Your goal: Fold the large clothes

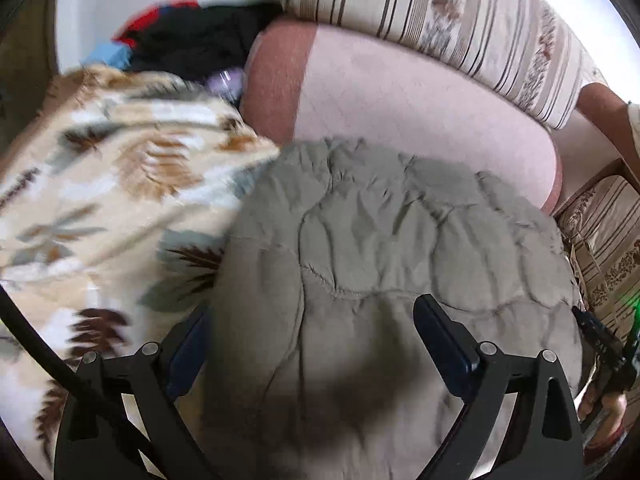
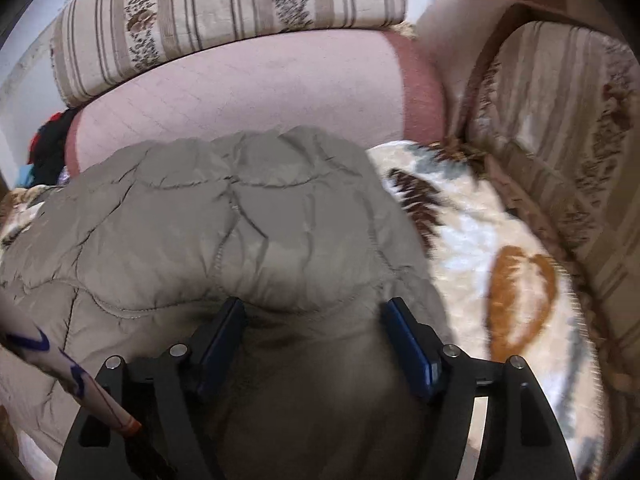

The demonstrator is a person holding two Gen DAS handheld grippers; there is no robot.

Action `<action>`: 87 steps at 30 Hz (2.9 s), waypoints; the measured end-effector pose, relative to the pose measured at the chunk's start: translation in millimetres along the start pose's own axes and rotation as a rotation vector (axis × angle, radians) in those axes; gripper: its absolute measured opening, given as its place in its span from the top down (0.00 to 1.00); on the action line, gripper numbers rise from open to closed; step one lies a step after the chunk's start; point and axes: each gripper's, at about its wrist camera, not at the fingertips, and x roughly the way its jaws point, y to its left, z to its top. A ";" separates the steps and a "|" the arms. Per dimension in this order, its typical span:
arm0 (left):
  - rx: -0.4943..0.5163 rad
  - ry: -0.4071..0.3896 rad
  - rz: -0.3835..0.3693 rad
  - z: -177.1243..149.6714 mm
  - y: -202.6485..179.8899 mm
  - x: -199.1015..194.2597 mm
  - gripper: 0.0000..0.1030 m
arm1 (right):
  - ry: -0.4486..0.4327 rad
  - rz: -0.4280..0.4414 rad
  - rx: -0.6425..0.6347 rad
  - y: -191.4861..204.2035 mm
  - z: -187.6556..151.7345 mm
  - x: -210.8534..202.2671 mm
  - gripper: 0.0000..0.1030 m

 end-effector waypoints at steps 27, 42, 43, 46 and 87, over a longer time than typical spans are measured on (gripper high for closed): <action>0.009 -0.408 0.166 -148.9 -34.4 -280.0 0.01 | -0.038 0.287 -0.032 89.9 -137.9 -239.1 0.21; 0.060 -0.232 0.253 -180.8 -49.3 -245.1 0.01 | 0.022 0.222 -0.102 111.1 -155.2 -234.6 0.19; 0.060 -0.224 0.251 -181.2 -49.3 -243.8 0.01 | 0.026 0.218 -0.107 112.7 -156.1 -233.4 0.19; 0.061 -0.192 0.242 -182.7 -49.9 -238.3 0.01 | 0.037 0.207 -0.120 116.0 -158.5 -230.0 0.19; 0.097 0.008 0.177 -205.6 -64.6 -191.7 0.01 | 0.110 0.119 -0.117 106.9 -171.9 -202.8 0.19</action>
